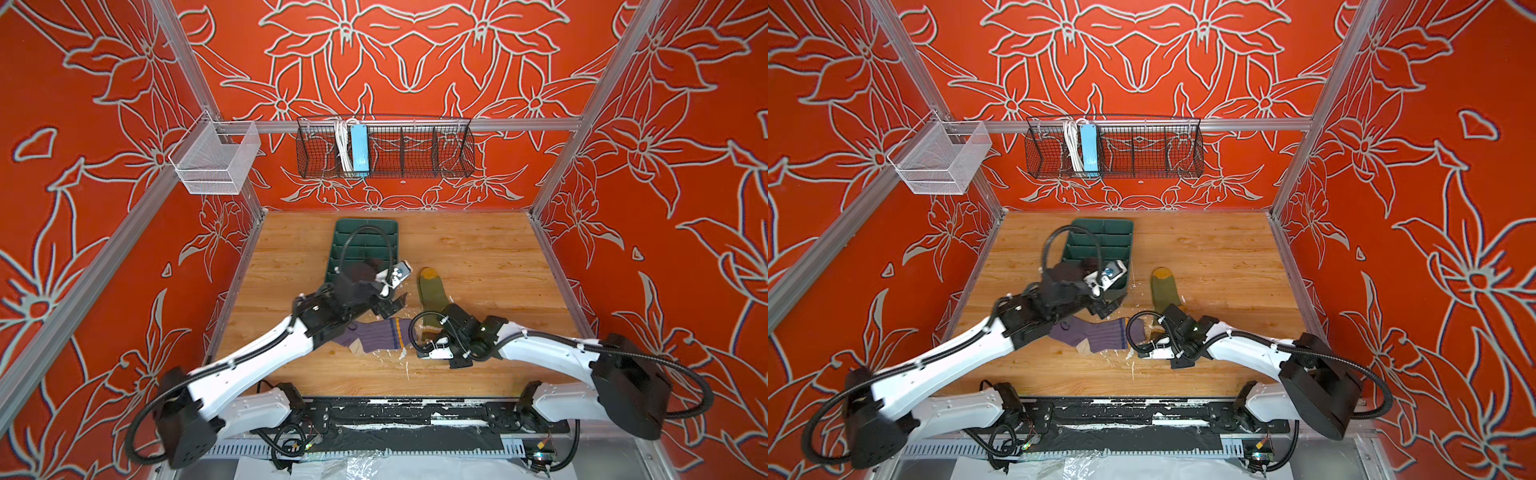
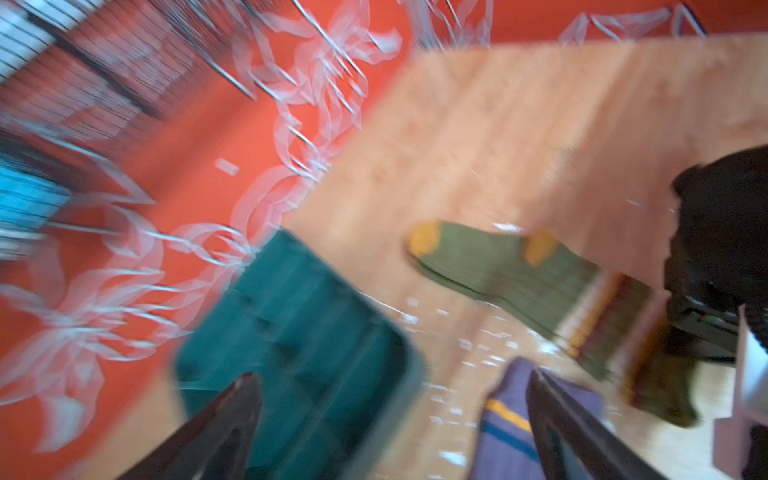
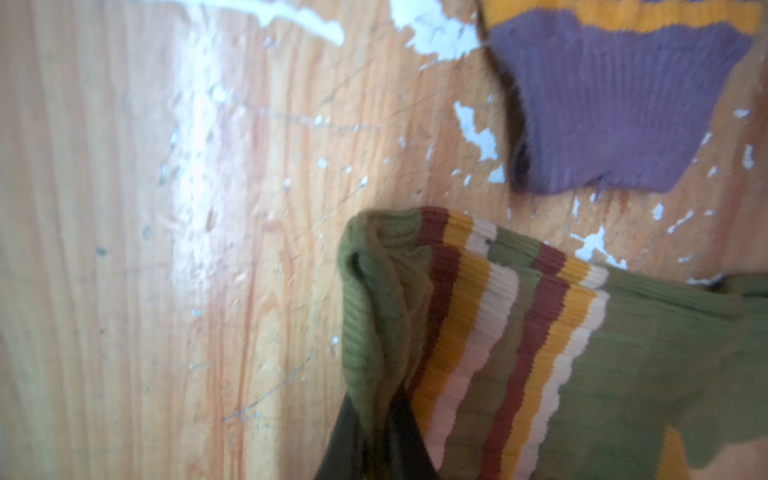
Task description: Roll the socks
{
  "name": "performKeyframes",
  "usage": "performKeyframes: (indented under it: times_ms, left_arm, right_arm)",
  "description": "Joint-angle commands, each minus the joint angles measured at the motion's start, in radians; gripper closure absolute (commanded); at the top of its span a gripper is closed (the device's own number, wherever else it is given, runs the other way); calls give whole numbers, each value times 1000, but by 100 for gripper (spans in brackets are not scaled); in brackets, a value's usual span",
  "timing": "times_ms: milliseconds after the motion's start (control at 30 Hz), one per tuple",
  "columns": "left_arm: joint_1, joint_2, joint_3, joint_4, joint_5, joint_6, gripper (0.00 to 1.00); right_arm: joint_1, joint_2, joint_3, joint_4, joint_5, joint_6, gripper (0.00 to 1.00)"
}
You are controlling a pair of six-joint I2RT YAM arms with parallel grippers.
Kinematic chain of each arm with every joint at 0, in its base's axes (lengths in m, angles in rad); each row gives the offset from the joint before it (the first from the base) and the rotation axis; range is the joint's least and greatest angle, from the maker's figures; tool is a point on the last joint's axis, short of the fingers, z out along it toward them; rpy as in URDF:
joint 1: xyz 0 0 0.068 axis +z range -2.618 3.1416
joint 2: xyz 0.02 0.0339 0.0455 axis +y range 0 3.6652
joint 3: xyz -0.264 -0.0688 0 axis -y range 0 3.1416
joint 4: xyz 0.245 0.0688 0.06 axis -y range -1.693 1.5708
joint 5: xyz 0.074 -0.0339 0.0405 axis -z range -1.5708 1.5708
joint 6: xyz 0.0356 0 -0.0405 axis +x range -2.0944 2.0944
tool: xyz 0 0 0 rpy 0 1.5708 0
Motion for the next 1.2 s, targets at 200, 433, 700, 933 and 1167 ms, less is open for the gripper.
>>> performKeyframes:
  times_ms: [200,433,700,933,1167]
  left_arm:
    - [-64,-267,-96,-173,317,567,2]
    - [-388,-91,-373,201,3,633,6]
    - [-497,289,-430,509,-139,449,17]
    - [-486,563,-372,712,-346,386,32]
    - [-453,699,-385,814,-410,339,40]
  right_arm:
    - [-92,380,246,-334,-281,102,100]
    - [-154,506,339,-426,-325,114,100]
    - [-183,502,344,-417,-340,117,100]
    - [-183,501,345,-416,-344,114,100]
    - [-193,482,331,-400,-351,119,100]
